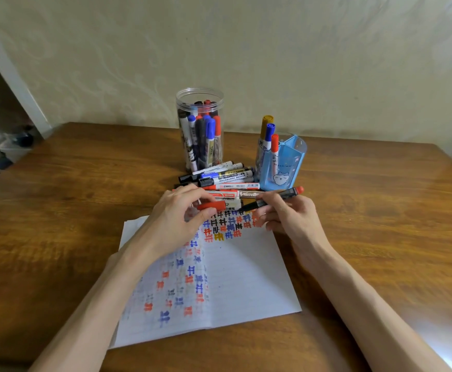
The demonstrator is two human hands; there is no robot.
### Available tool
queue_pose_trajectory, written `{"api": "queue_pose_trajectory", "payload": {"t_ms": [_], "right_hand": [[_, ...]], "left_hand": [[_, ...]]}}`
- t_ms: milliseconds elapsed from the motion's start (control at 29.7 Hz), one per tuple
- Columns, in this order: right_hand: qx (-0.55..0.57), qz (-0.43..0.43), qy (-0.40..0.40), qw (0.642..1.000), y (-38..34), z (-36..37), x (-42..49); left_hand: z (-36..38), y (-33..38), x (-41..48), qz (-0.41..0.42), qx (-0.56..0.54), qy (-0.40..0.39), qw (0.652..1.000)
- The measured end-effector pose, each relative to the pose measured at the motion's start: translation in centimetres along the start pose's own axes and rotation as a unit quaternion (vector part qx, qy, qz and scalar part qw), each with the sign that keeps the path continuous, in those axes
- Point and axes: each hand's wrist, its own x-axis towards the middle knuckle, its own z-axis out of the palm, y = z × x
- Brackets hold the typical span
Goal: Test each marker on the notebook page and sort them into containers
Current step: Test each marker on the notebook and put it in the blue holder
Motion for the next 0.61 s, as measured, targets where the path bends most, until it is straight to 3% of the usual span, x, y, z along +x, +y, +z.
{"api": "queue_pose_trajectory", "payload": {"t_ms": [303, 605], "right_hand": [[-0.184, -0.065, -0.037, 0.980, 0.8, 0.0, 0.1], [-0.215, -0.084, -0.035, 0.972, 1.5, 0.4, 0.4]], "left_hand": [[1.2, 0.9, 0.0, -0.012, -0.035, 0.018, 0.999], [2.1, -0.6, -0.7, 0.012, -0.026, 0.053, 0.998]]}}
